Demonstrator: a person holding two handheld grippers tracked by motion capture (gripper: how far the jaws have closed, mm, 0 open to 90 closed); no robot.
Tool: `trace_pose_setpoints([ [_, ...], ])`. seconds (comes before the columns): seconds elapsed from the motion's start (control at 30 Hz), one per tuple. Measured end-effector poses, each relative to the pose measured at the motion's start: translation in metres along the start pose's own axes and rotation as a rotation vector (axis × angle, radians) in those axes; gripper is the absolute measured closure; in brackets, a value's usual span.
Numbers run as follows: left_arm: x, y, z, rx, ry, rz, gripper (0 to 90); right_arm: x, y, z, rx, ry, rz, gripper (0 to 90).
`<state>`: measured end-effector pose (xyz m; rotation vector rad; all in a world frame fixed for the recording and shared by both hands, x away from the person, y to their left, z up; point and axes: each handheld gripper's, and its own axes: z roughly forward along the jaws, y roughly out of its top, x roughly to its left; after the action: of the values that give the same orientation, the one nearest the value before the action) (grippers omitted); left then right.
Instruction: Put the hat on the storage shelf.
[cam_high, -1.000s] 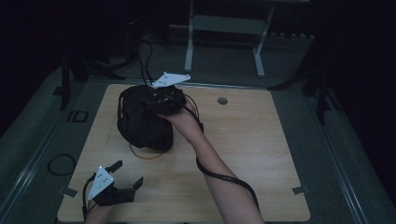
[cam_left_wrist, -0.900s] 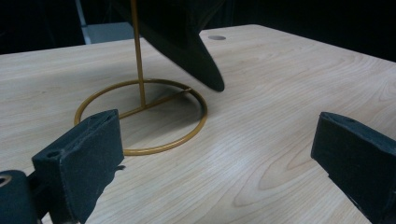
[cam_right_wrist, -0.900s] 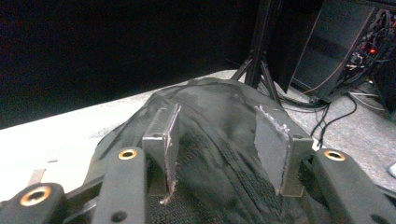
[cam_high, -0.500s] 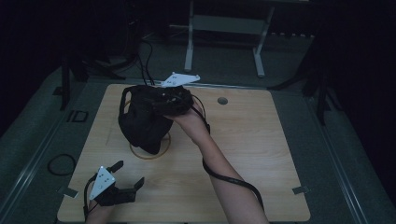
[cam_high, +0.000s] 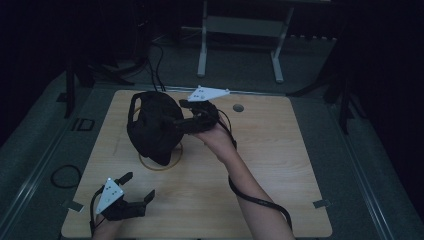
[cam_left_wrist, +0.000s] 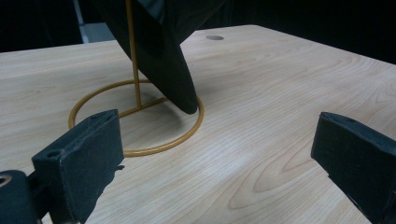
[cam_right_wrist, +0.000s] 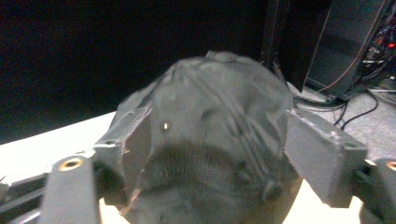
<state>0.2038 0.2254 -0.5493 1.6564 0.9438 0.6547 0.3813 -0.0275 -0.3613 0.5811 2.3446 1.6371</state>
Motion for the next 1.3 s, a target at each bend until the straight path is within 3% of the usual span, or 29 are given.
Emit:
trace_pose_setpoints([
  [0.17,-0.002,0.0,0.0,0.002,-0.003,0.004,2.7,-0.003,-0.015,-0.001,0.019,-0.023,-0.011,15.1],
  [0.37,-0.002,0.0,0.001,0.002,-0.004,0.005,2.7,-0.005,-0.03,-0.007,0.012,-0.004,-0.007,14.3],
  [0.43,-0.002,0.0,0.0,-0.005,-0.006,0.014,2.7,-0.003,-0.04,-0.011,0.017,-0.03,-0.054,14.3],
  [0.67,-0.003,-0.001,0.002,0.007,-0.015,0.011,2.7,0.003,-0.06,-0.016,0.025,-0.003,-0.082,14.0],
  [1.03,-0.004,-0.002,0.003,0.014,-0.013,0.007,2.7,0.003,-0.095,-0.027,0.035,-0.007,-0.065,13.9],
  [1.17,-0.003,-0.002,0.003,0.007,-0.013,0.0,2.7,0.004,-0.108,-0.03,0.044,-0.03,-0.097,13.9],
  [1.3,-0.003,-0.003,0.002,0.014,-0.009,0.002,2.7,0.006,-0.121,-0.035,0.044,-0.016,-0.087,13.9],
])
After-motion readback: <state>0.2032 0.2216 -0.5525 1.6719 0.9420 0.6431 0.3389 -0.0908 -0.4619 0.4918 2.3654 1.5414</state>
